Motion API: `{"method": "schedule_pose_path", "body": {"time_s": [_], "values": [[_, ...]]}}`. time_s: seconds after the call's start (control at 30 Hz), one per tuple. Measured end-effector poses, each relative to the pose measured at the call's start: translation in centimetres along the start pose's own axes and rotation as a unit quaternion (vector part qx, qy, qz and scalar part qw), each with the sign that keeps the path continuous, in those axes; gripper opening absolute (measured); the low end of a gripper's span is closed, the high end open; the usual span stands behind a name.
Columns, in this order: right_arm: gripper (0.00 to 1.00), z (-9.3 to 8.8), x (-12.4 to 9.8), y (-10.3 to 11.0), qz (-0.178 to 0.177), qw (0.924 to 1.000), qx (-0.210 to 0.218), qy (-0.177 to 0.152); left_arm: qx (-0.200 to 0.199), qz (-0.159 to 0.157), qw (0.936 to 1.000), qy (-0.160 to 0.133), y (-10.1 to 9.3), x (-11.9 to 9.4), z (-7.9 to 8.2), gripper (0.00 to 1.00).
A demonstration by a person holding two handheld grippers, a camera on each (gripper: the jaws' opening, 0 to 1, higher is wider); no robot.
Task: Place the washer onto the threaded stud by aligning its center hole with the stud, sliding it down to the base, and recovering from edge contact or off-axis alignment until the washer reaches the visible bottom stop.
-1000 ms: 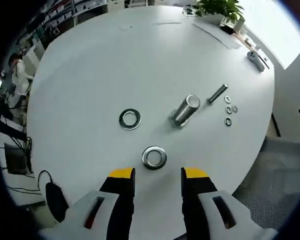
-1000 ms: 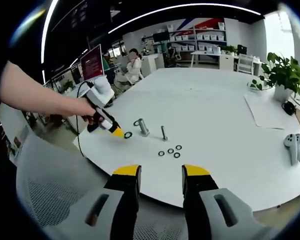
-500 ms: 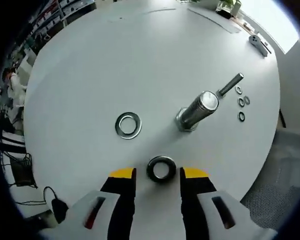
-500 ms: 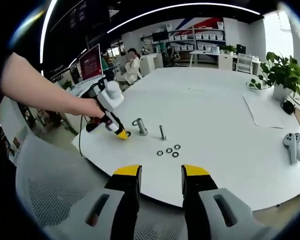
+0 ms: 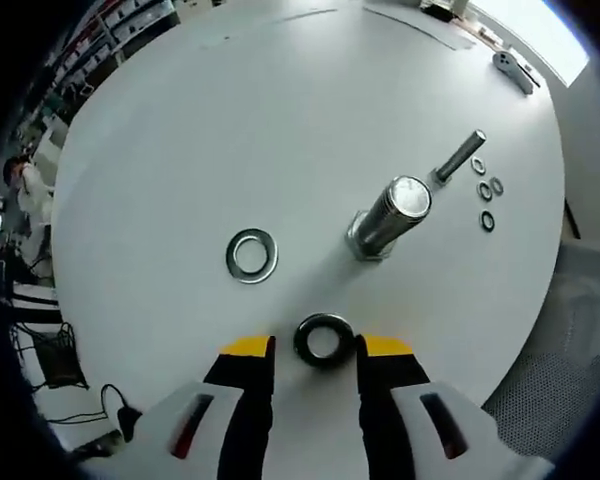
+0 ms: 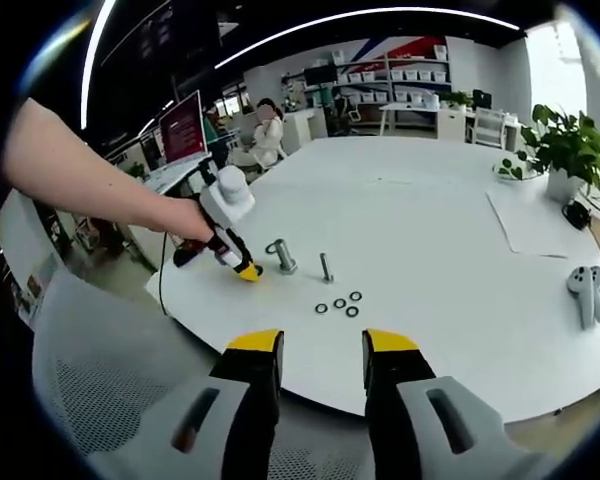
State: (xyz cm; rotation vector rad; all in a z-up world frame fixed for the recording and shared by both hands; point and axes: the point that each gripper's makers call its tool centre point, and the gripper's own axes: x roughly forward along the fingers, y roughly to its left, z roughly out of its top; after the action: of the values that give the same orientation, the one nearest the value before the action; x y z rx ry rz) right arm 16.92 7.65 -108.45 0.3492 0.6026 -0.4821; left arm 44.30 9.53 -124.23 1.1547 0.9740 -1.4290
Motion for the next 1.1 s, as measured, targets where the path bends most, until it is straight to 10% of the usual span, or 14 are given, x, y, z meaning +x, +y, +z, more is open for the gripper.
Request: {"method": "schedule_pose_path", "body": {"time_s": [1.1], "values": [[0.33,-0.16,-0.14,0.01,-0.003,1.0000,-0.001,0.004,0.109,-0.017,0.9933,0.032,-0.17,-0.05,0.44,0.23]]}}
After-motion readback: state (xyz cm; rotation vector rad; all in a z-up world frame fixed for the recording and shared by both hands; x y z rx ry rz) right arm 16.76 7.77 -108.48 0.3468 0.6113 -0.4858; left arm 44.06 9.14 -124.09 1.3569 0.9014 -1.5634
